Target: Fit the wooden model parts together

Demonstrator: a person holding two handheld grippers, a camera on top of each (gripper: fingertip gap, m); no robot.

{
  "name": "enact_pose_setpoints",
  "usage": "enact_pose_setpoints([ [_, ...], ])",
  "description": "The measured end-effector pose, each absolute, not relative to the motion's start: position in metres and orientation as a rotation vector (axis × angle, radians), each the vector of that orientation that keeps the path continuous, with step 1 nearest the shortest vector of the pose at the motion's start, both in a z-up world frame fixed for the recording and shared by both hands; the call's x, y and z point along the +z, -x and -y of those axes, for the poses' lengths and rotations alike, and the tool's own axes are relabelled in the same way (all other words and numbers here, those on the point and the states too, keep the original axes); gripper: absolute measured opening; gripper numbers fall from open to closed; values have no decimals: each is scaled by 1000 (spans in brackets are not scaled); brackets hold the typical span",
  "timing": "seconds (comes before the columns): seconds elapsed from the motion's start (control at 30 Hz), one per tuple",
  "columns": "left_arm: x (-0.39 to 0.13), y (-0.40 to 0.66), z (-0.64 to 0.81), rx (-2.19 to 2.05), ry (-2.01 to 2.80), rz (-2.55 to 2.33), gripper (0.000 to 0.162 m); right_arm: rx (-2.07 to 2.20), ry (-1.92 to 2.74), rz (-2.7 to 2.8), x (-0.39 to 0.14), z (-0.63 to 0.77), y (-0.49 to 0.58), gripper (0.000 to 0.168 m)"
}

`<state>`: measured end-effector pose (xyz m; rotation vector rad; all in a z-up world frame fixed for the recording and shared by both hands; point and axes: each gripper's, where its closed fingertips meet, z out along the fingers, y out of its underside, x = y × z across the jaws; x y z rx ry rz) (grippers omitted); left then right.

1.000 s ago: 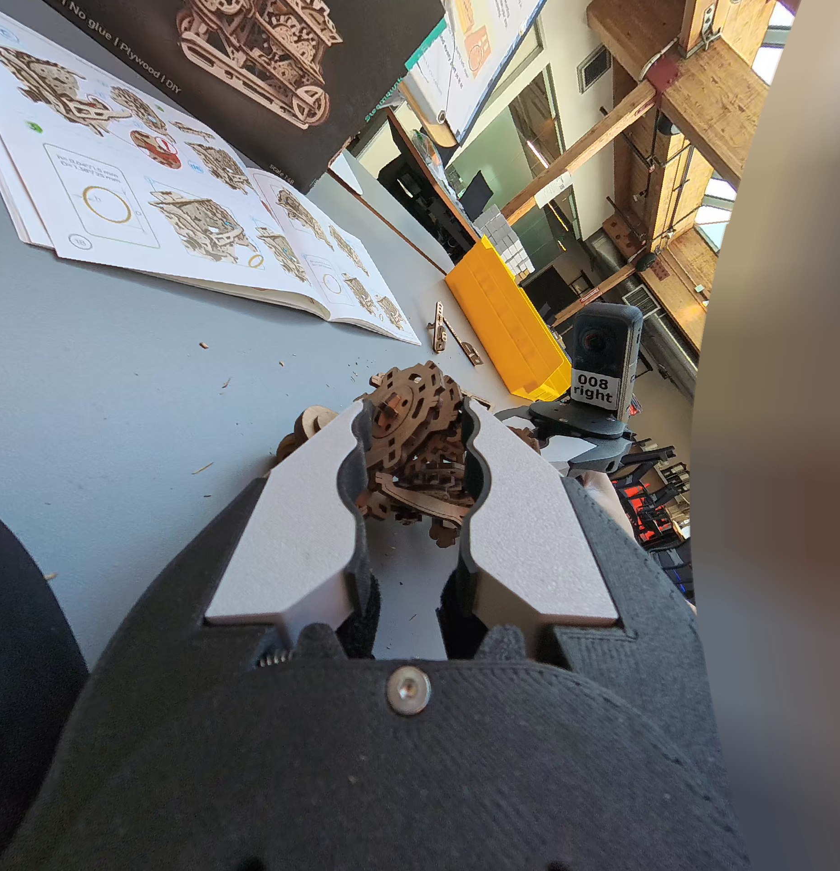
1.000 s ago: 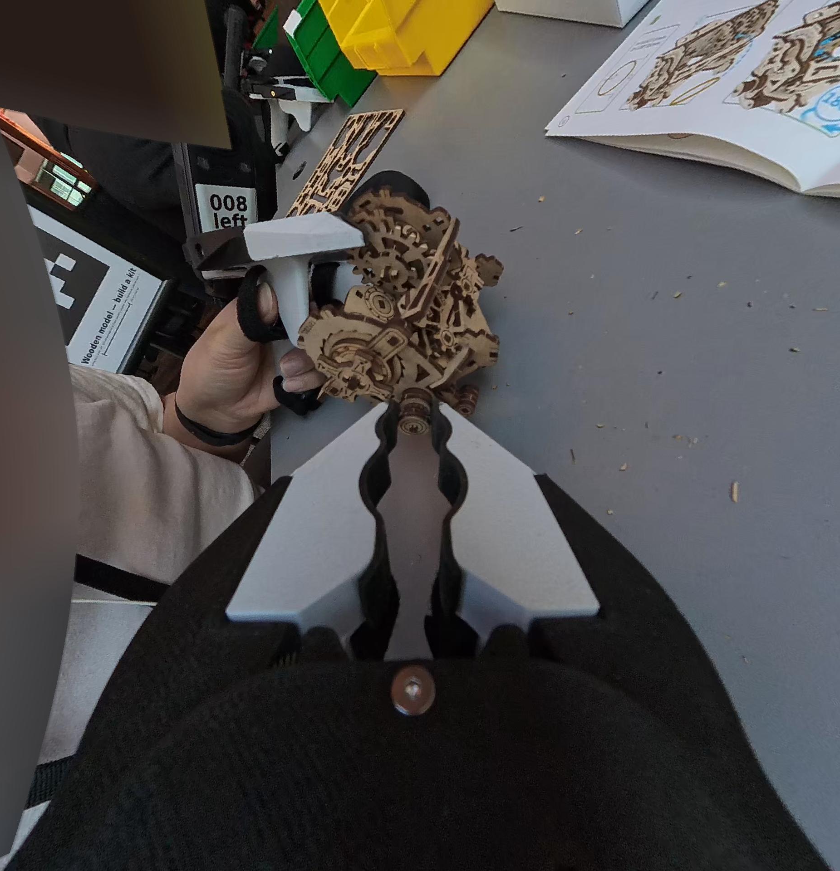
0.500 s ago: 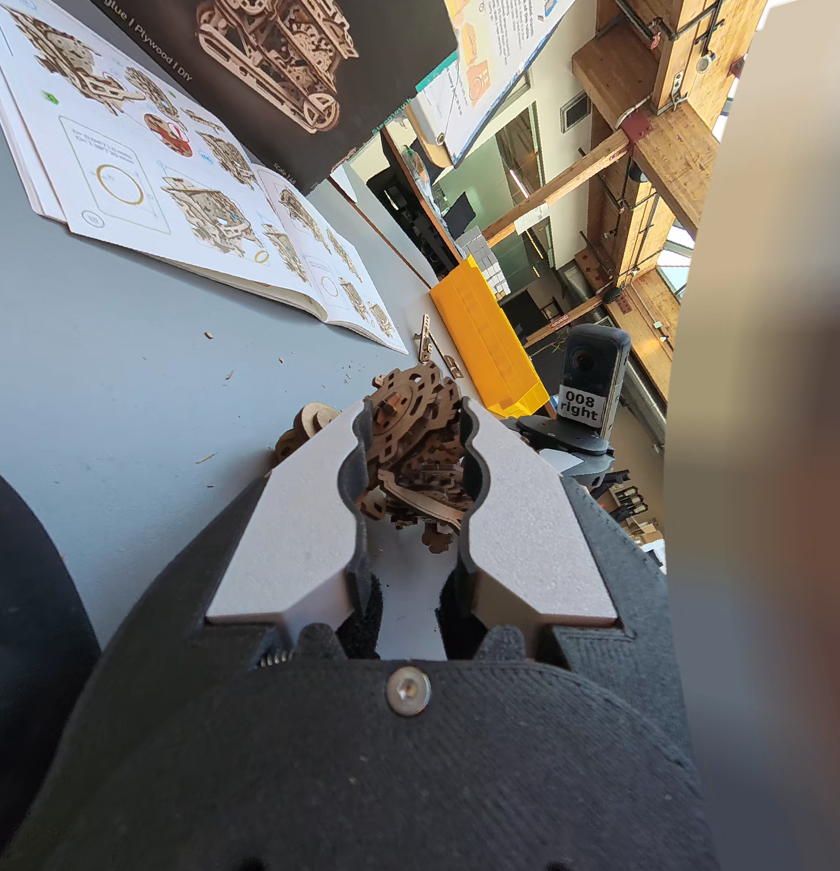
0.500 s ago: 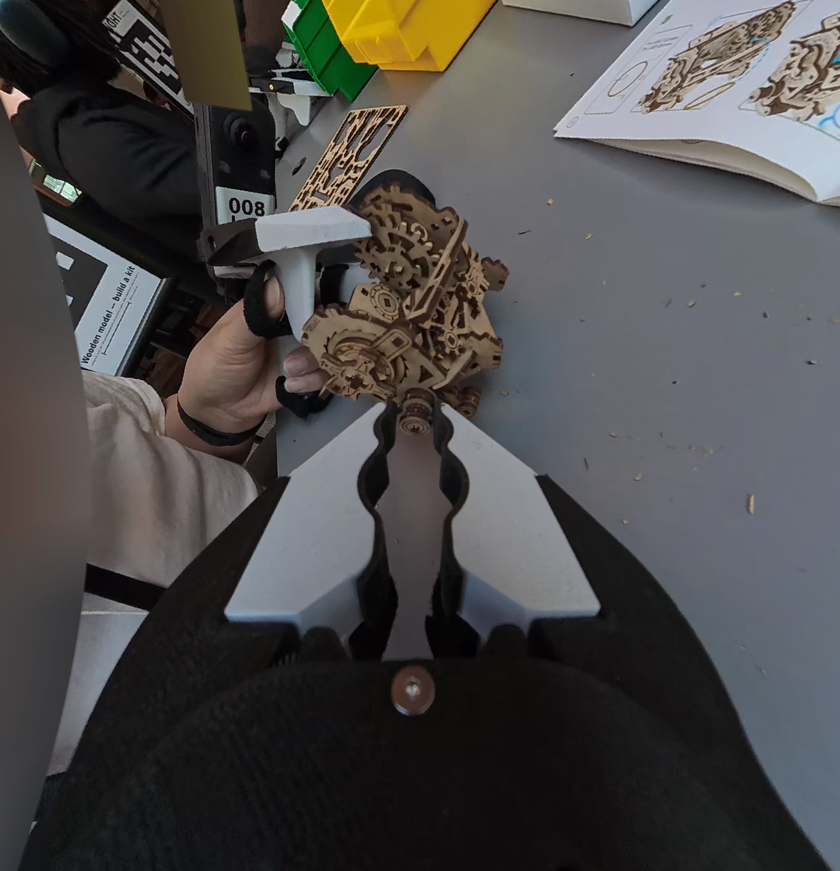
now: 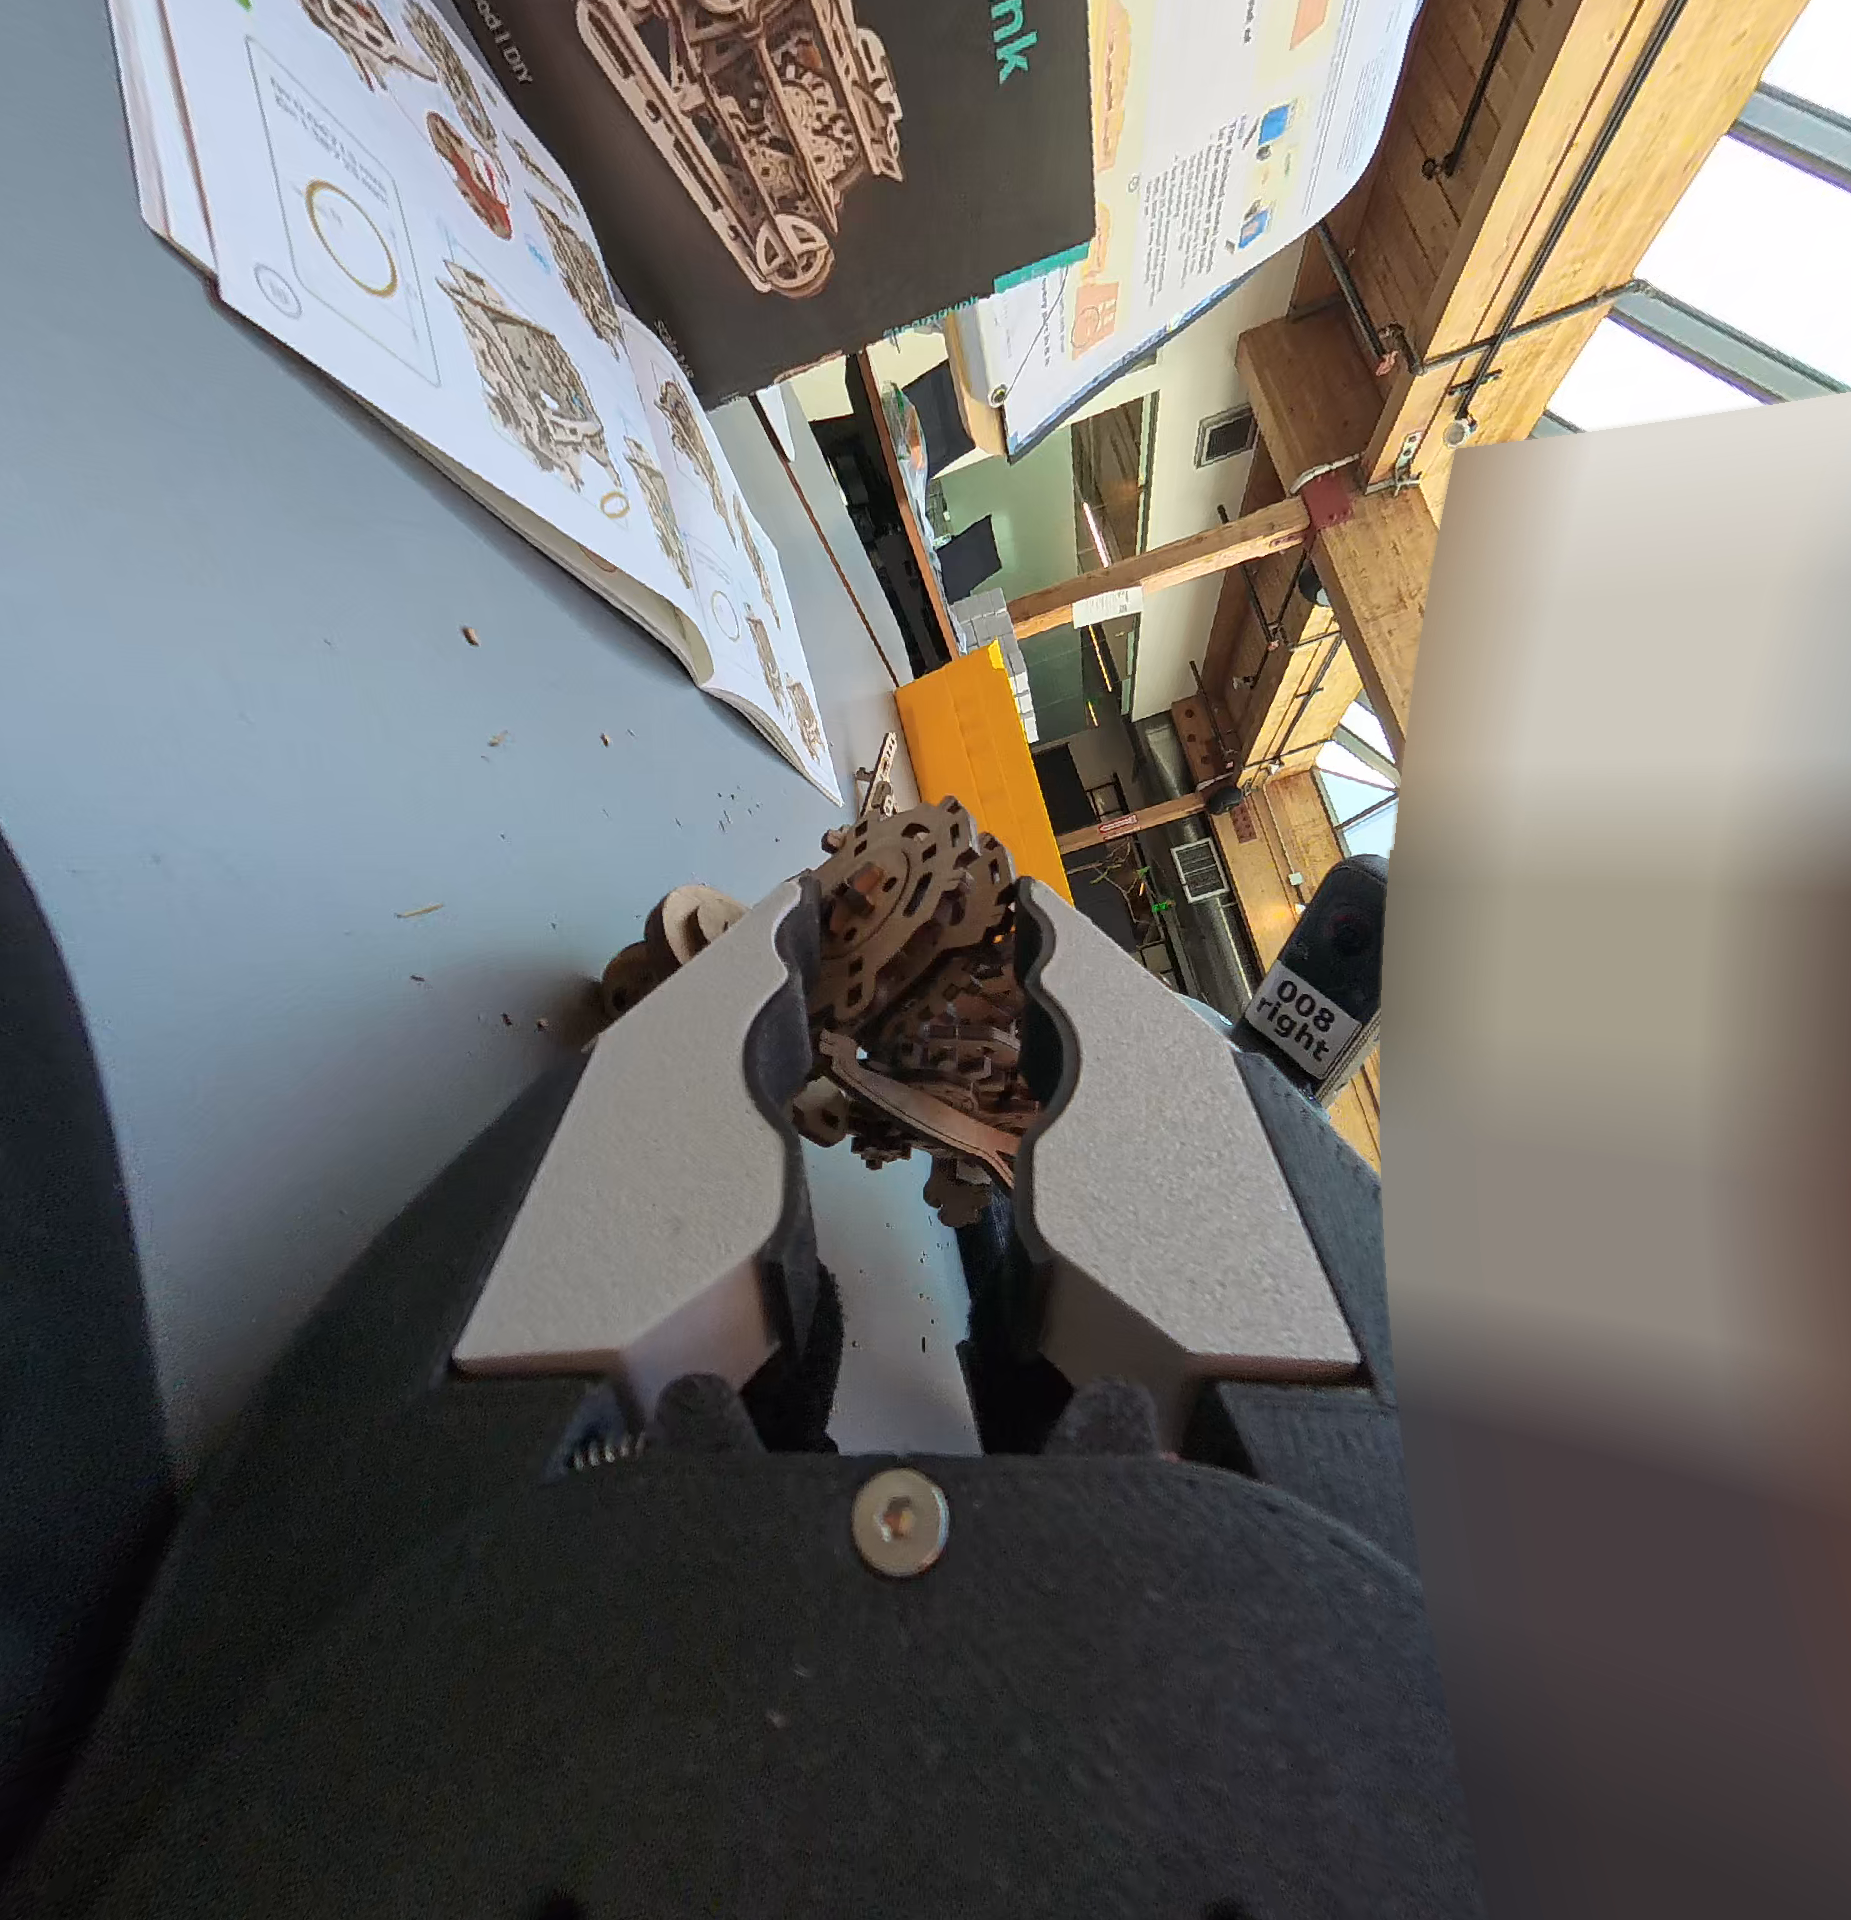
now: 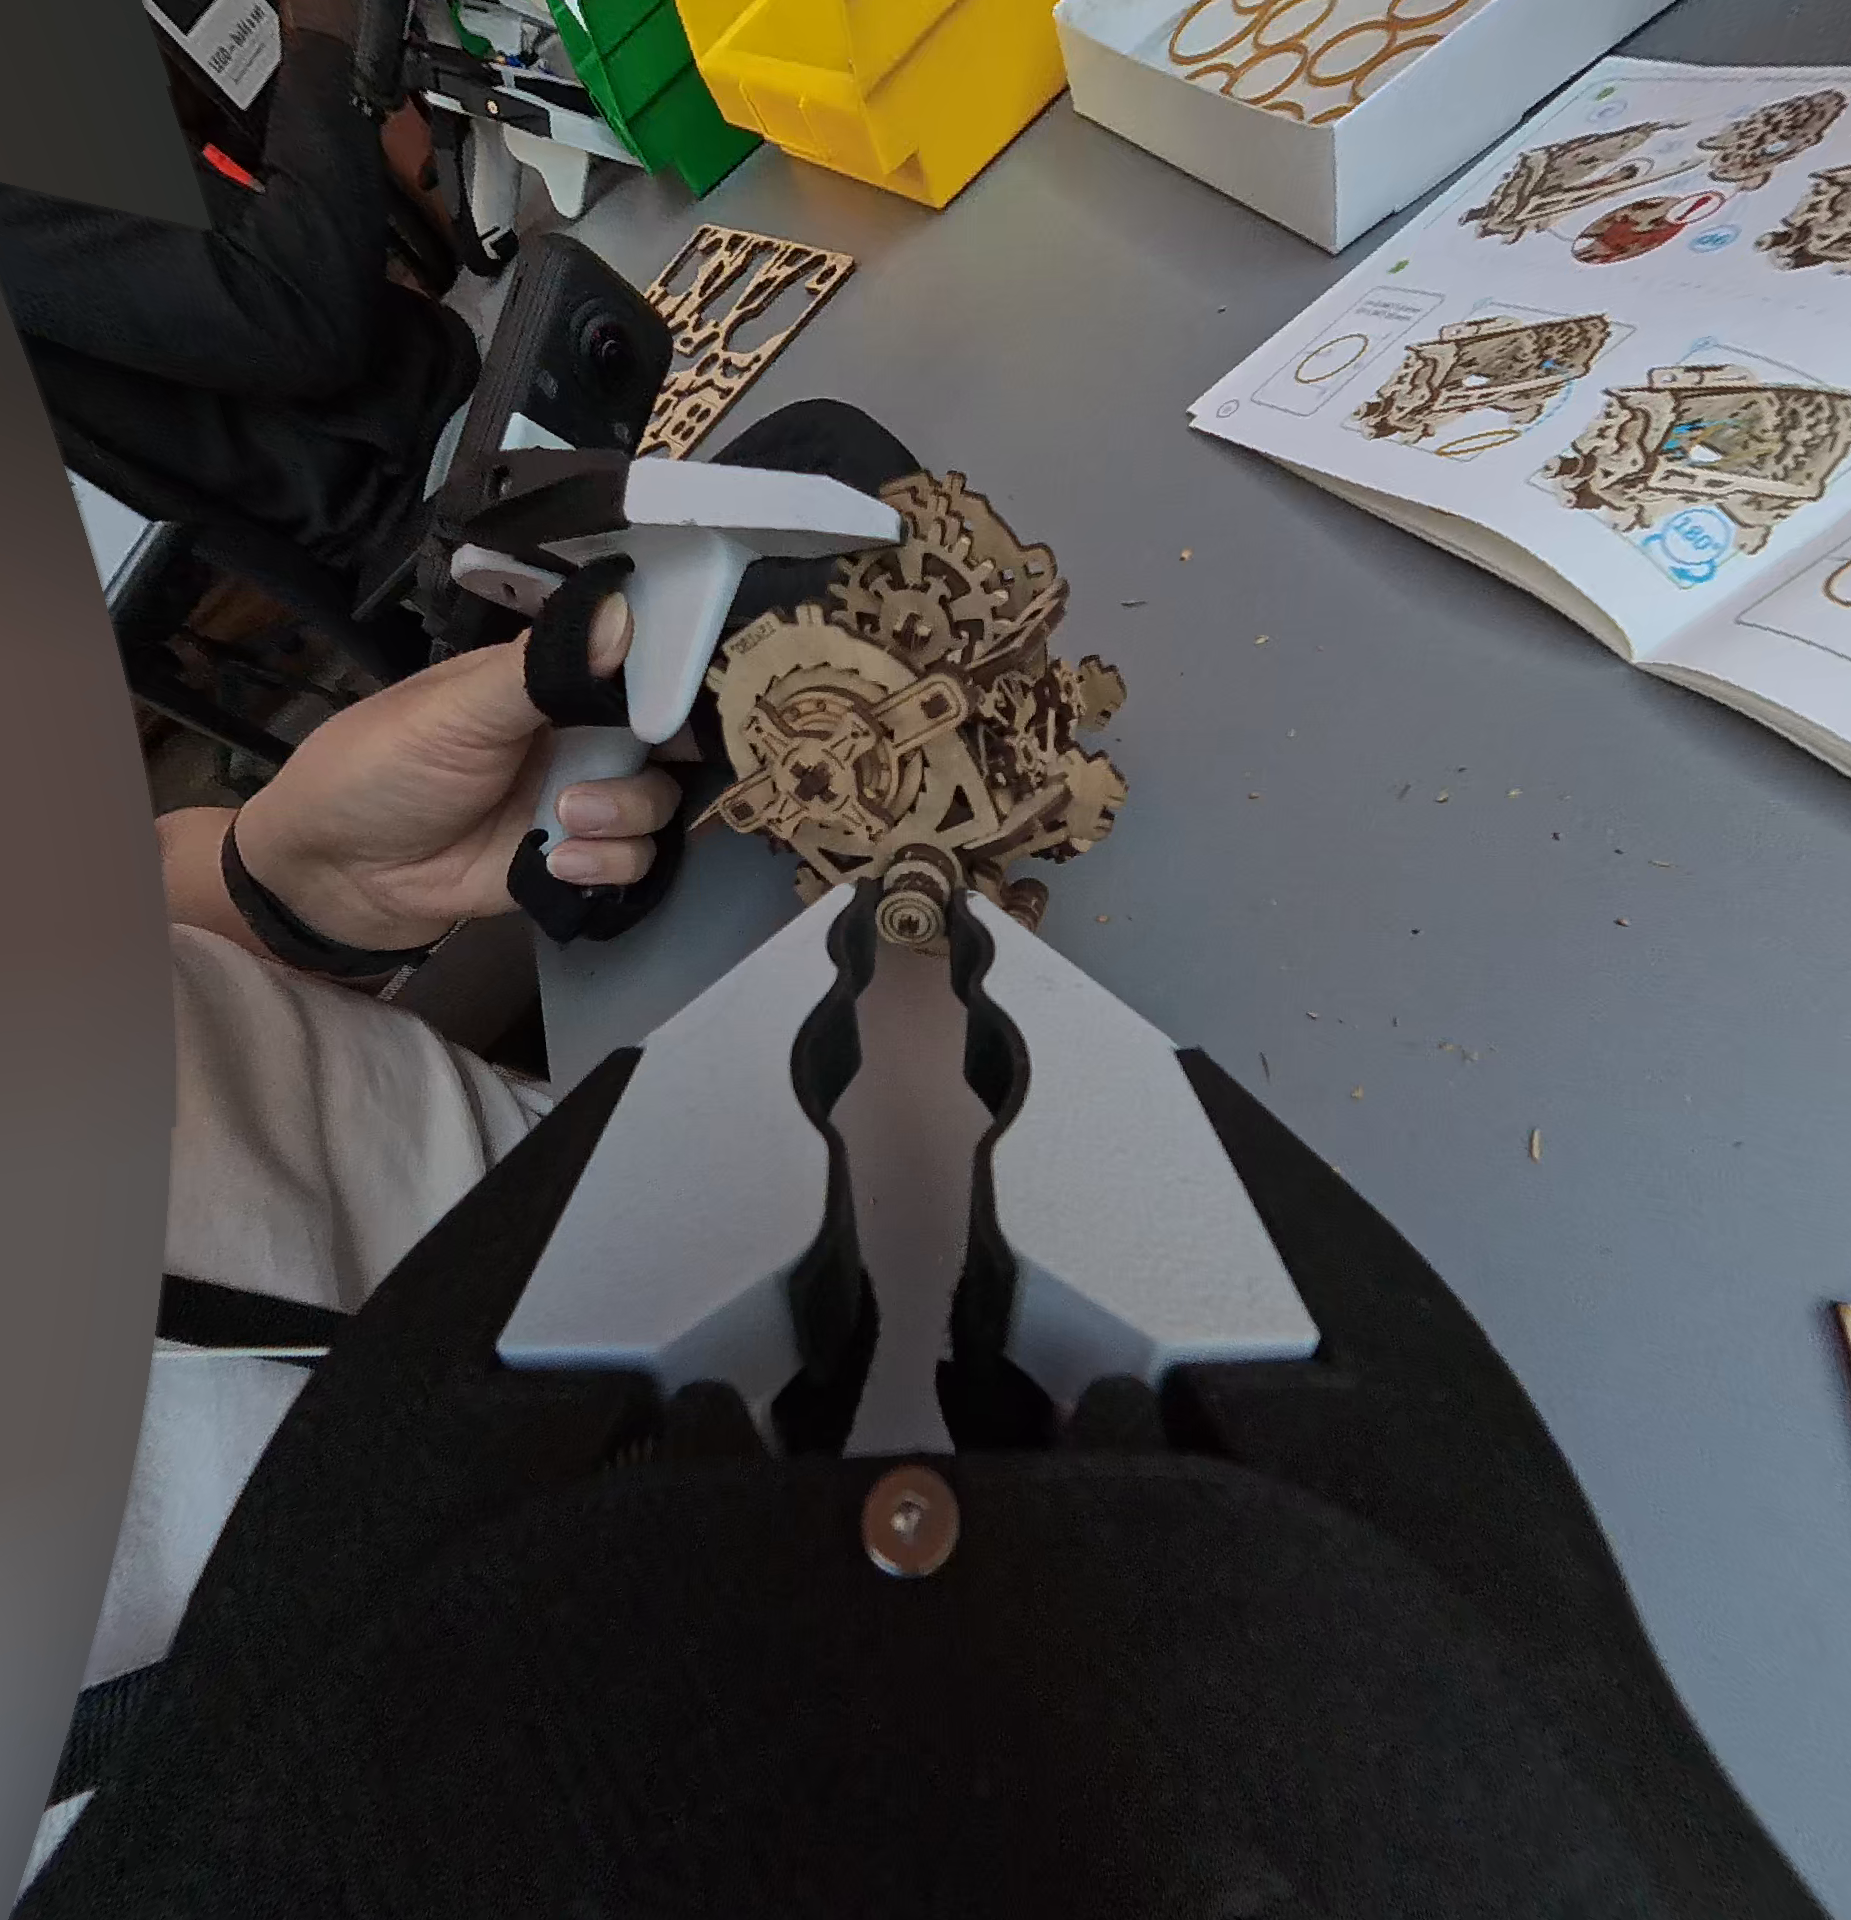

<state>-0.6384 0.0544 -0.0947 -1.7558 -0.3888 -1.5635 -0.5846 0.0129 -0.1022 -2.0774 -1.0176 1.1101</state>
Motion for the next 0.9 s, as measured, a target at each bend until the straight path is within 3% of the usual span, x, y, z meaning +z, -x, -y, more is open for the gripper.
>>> enact_pose_setpoints([
  [0.9, -105, 628, -35, -1350, 2030, -32, 35, 996, 2035, 1040, -98, -13, 577, 11],
])
